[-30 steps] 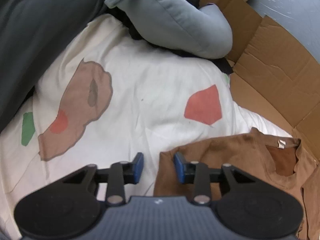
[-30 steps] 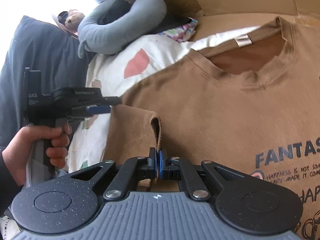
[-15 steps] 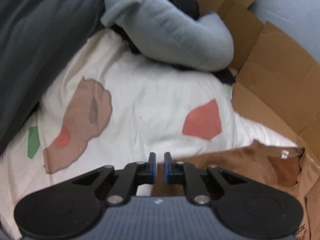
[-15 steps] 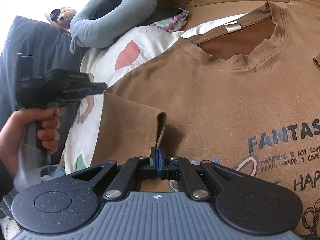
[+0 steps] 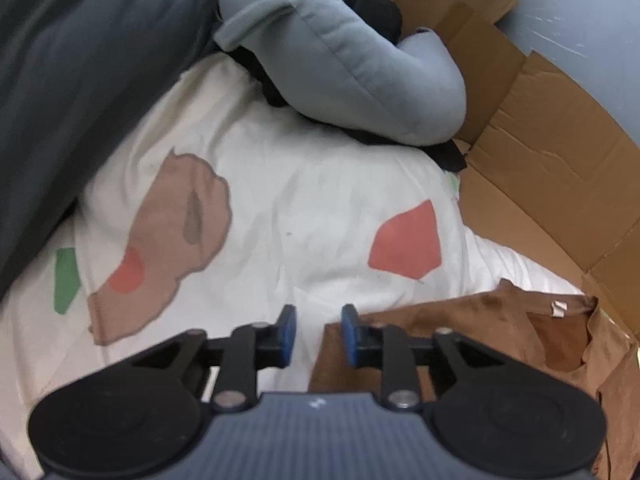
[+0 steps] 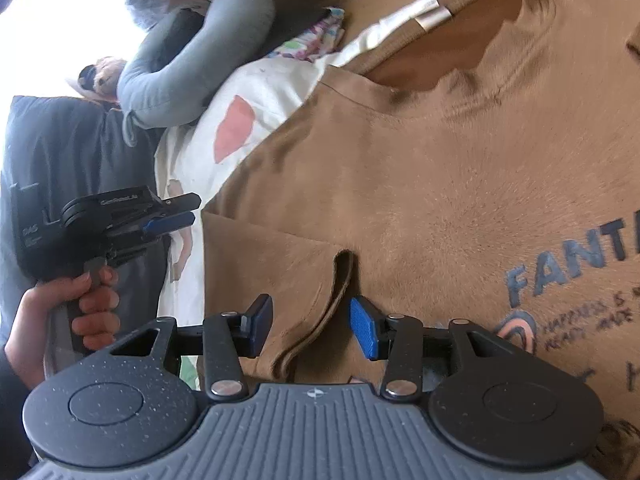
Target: Fold clothes
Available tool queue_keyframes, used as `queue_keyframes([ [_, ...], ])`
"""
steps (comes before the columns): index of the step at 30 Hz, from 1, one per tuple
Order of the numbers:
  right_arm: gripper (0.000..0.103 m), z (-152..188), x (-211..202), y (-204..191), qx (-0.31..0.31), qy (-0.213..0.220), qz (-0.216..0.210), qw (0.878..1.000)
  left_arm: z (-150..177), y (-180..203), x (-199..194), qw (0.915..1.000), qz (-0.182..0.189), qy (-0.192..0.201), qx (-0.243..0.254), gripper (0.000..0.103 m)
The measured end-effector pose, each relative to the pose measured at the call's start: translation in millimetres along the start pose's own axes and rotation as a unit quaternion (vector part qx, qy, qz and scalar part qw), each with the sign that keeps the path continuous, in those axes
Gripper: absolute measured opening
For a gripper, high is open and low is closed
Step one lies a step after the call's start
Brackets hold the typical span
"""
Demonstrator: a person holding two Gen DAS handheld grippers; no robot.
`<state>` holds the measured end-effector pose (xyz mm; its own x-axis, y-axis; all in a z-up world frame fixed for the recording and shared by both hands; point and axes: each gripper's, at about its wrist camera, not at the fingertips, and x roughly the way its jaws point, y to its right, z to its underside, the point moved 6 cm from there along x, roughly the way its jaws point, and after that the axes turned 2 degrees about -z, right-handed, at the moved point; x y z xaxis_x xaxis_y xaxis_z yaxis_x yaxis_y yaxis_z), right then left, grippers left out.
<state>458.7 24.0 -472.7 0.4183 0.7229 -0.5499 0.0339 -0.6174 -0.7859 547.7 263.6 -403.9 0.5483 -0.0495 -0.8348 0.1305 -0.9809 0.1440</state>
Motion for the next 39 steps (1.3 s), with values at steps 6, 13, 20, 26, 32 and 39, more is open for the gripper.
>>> queue_keyframes([
  [6,0.004,-8,15,7,0.028,-0.011,0.007,1.0,2,6,14,0.9998,-0.009,-0.015,0.008,0.022],
  [13,0.0,-4,3,3,-0.003,-0.011,0.0,1.0,3,14,19,0.9992,-0.029,-0.019,0.022,0.017],
  [20,0.0,1,-16,-1,-0.019,0.0,0.01,1.0,2,17,22,0.9984,-0.046,-0.016,0.028,0.017],
  [26,0.0,7,-14,2,-0.023,-0.004,0.028,0.999,-8,17,3,0.9991,-0.036,0.007,0.022,0.017],
  [32,0.0,7,-12,6,-0.017,-0.006,0.027,0.999,-7,10,-14,0.9994,-0.022,0.009,0.023,0.014],
  [39,0.0,6,-9,7,-0.011,-0.005,0.026,1.0,12,21,-18,0.9994,0.014,-0.012,0.03,0.009],
])
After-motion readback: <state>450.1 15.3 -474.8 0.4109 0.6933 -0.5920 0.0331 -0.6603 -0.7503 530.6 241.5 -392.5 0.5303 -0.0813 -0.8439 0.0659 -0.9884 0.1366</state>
